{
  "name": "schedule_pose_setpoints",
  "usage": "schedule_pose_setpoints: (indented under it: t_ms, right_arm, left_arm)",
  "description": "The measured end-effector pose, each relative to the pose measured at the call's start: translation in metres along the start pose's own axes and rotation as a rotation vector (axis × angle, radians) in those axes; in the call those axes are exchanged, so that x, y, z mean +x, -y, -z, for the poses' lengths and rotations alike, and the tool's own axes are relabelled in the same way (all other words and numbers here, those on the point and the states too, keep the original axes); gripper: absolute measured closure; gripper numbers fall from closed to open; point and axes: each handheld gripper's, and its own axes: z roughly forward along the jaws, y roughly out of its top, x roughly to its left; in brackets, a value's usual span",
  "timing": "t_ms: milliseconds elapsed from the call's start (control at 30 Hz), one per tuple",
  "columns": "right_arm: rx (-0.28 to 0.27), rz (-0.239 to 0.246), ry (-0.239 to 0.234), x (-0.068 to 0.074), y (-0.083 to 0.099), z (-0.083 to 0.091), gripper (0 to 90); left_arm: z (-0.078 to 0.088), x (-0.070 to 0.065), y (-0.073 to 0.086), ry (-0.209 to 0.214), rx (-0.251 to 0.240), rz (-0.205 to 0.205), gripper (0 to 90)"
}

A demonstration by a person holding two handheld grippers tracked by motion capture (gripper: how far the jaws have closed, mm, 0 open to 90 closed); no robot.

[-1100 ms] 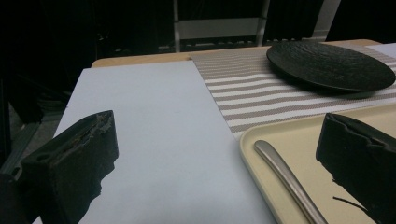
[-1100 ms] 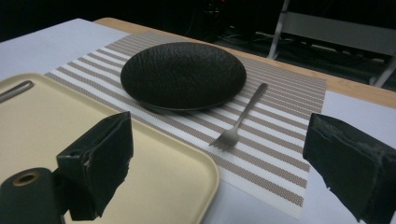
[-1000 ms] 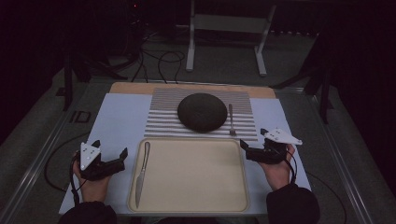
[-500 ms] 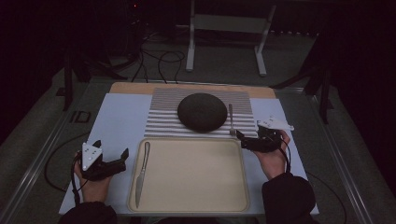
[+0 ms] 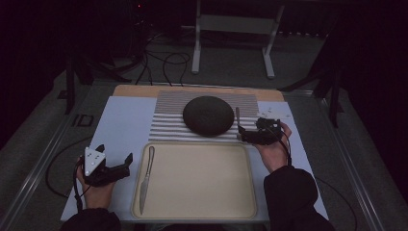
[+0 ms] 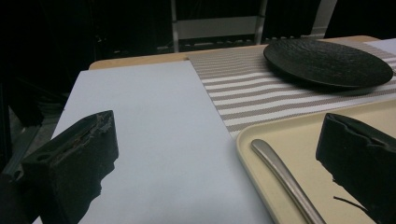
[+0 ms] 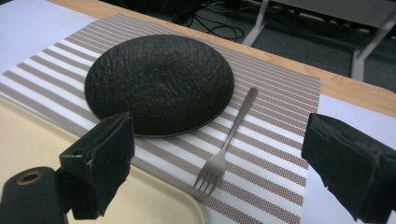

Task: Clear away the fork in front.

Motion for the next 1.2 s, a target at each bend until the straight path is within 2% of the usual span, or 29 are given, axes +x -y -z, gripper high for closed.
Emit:
schedule_pose_setpoints:
  t_ms: [233,733,867,1033,1200]
  right_arm:
    - [0.025,-0.016,0.007,-0.003,-0.008,-0.014,10.6]
    - [0.094,-0.07,0.036,-0.013,-0.005,-0.046,10.6]
    - [0.109,-0.074,0.048,-0.016,-0.006,-0.051,10.6]
    - [0.101,-0.064,0.069,-0.017,-0.014,-0.059,10.6]
    - [0.124,-0.076,0.073,-0.02,-0.014,-0.071,10.9]
  left_arm:
    - [0.0,0.0,0.0,0.001,0.001,-0.002,0.2]
    - [0.0,0.0,0.0,0.0,0.002,-0.002,0.2]
    - [-0.001,0.0,0.0,0.0,0.001,-0.002,0.2]
    - [-0.001,0.0,0.0,0.001,0.001,-0.002,0.2]
    - [-0.001,0.001,0.0,0.002,0.002,-0.001,0.3]
